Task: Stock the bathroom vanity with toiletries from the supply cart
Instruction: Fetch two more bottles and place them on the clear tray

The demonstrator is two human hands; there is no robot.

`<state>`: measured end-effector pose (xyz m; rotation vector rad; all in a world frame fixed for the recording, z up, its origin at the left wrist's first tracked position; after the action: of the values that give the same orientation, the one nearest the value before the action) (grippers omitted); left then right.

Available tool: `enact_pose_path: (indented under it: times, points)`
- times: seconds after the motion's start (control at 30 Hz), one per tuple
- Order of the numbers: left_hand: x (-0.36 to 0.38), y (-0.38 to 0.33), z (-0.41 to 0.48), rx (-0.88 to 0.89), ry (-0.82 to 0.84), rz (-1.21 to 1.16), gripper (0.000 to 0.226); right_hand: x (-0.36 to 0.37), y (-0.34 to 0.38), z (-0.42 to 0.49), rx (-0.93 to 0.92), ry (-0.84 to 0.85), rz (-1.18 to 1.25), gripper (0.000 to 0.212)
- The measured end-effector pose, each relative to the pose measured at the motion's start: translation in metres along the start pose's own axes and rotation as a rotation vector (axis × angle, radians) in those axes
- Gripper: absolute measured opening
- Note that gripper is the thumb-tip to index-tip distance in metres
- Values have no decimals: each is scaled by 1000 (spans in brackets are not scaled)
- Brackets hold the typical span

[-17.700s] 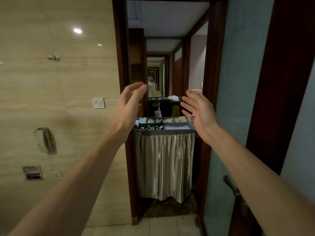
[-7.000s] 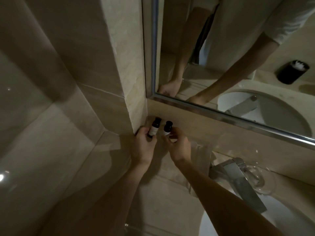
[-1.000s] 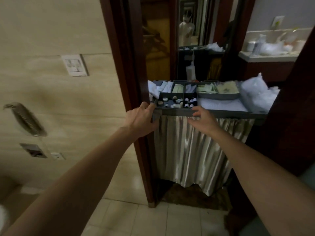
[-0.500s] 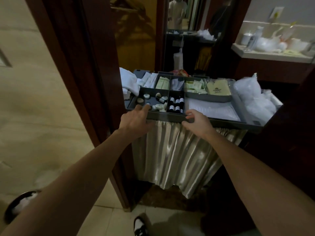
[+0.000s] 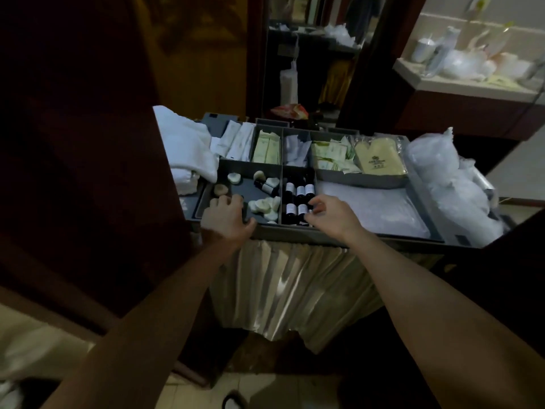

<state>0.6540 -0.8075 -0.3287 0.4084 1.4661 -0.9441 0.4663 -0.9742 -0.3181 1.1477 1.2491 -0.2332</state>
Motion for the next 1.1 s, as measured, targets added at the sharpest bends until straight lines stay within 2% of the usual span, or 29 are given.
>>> enact_pose_path:
  times: [0.23,0.47,0.6,0.7,0.83,0.97,1.1]
  points:
    - [21,4,25,4,3,20,51,23,-8,38,39,39,-28,46]
    - [29,25,43,-85,-19,62,49,46,2,73,12,82,-210,43]
    - [33,31,56,-108,0,101,48,52,14,79,-37,72,-354,57]
    - [44,35,62,-123,33,83,50,57,13,81,0,81,-348,67]
    - [57,41,66,-164,74,60,52,63,8,85,50,121,-375,61]
    - [63,48,74,-169,89,80,53,58,10,90,48,118,-340,68]
    - [67,56,84,-181,109,120,51,54,-2,100,120,112,-250,59]
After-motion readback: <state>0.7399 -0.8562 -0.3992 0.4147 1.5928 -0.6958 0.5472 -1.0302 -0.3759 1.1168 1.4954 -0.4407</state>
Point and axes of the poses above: each hand's wrist, its own z-axis towards the middle knuckle, its own x-axis out of the palm, y = z × x, the point moved 10 cm from there along z, towards the middle knuckle
